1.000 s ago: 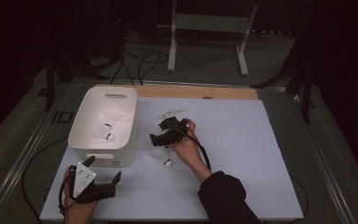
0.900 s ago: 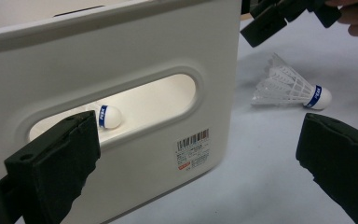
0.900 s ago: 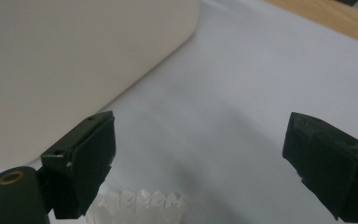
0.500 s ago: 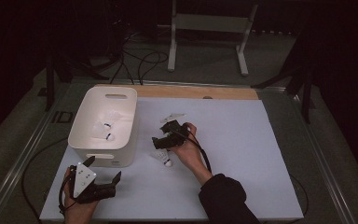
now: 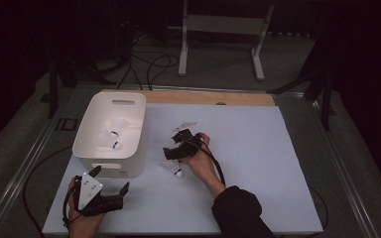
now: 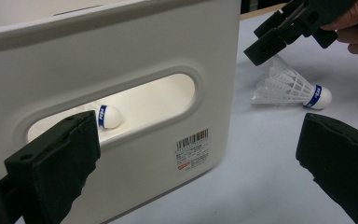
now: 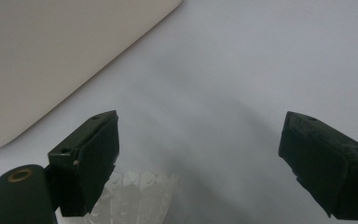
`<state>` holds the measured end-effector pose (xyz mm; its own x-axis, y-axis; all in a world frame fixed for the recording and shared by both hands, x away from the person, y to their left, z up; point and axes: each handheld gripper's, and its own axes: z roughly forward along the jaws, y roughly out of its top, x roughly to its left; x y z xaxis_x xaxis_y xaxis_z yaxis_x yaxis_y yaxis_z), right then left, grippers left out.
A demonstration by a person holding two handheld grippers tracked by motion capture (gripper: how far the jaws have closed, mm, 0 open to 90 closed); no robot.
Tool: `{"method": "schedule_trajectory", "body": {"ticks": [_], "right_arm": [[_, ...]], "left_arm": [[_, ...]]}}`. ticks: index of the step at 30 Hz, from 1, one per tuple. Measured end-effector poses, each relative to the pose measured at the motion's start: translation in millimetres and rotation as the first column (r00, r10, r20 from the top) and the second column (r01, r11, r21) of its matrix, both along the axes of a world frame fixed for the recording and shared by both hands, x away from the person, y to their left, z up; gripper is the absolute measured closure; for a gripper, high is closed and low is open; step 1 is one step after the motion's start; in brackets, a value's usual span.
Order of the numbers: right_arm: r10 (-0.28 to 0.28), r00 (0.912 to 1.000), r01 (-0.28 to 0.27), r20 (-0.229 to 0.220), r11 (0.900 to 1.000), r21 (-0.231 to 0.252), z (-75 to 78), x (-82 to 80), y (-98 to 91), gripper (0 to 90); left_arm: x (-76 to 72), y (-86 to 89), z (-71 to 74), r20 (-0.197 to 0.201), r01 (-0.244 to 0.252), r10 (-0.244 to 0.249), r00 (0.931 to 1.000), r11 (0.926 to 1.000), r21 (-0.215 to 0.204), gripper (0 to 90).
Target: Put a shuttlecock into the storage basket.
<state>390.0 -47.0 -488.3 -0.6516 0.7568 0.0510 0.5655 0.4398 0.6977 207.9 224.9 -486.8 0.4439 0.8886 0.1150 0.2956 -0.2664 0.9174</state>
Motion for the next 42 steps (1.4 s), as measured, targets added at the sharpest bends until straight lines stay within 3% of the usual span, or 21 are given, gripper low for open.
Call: {"method": "schedule_trajectory", "body": {"ticks": [17, 23, 33, 35, 42], "right_arm": [[0.016, 0.9997, -0.016, -0.018, 0.9999, -0.002, 5.9, -9.1, -3.1, 14.0], [0.001, 0.999, -0.001, -0.046, 1.0, -0.003, 7.5, -13.2, -6.5, 14.9], [0.022, 0.9966, -0.021, -0.079, 0.9997, 0.015, 14.1, -26.8, -14.8, 17.0], [0.024, 0.9957, -0.022, -0.09, 0.9994, 0.028, 15.4, -29.6, -17.2, 22.3], [0.047, 0.9939, -0.045, -0.1, 0.9988, 0.019, 16.2, -36.8, -21.5, 27.7]], "left_arm": [[-0.2, -0.4, 0.1, 0.003, -0.001, 0.001, 1.0, 1.0, -0.003, 0.2], [-0.2, 0.4, 0.2, 0.002, -0.001, 0.001, 1.0, 1.0, -0.003, 0.2], [-0.3, -0.3, 0.1, 0.003, -0.001, 0.001, 1.0, 1.0, -0.003, 0.2], [-0.2, -0.2, 0.1, 0.003, -0.002, 0.002, 1.0, 1.0, -0.003, 0.2], [-0.3, -0.5, 0.1, 0.003, 0.0, 0.0, 1.0, 1.0, 0.0, 0.2]]}}
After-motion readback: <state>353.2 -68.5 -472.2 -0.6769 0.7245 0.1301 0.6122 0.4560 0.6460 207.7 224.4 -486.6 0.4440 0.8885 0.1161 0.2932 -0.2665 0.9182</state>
